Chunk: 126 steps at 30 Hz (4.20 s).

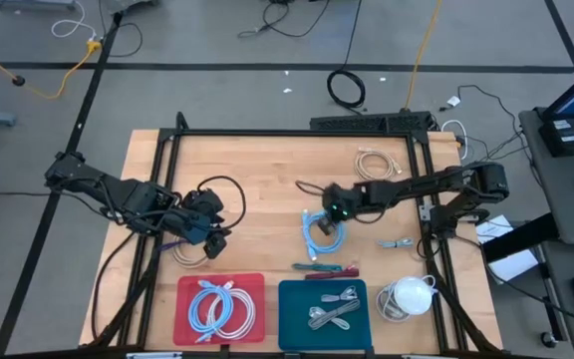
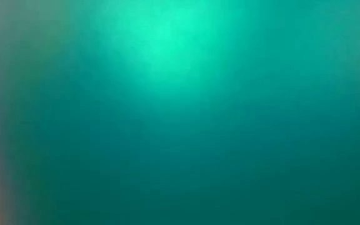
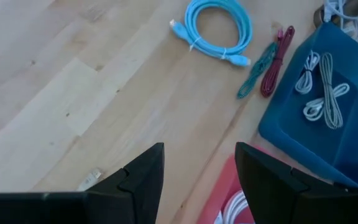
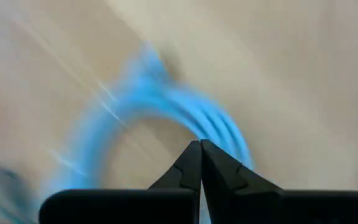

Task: Pick & Place USB Port
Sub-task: Put the sky blue HDMI cable into the red bin

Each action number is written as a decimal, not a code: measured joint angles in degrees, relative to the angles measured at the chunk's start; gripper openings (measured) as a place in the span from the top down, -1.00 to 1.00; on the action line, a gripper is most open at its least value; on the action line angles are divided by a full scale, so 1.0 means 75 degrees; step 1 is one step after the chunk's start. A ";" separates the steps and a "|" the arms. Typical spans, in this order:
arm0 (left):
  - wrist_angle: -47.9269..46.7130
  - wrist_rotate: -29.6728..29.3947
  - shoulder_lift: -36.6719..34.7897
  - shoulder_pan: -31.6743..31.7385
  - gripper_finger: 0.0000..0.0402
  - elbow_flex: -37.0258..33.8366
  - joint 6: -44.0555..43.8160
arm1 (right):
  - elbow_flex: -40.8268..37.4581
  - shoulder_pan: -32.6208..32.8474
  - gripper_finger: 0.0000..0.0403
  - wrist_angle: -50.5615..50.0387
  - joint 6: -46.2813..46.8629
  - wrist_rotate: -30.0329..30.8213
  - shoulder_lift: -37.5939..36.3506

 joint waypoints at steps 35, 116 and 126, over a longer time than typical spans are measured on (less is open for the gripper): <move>-0.0029 -0.0030 0.0000 -0.0097 0.00 0.0000 -0.0097 | 0.2724 -0.1024 -0.30 -0.3550 -0.3927 -0.1073 0.2018; 0.2929 -0.3147 0.0685 -0.3659 0.00 -0.0336 -0.9309 | 0.6570 0.2809 0.85 -0.2475 -0.2022 0.0931 0.2586; 0.5441 -0.3607 0.2470 -0.2688 0.00 -0.0341 -0.6606 | 0.6564 0.2578 0.85 -0.2457 -0.1546 0.2024 0.2507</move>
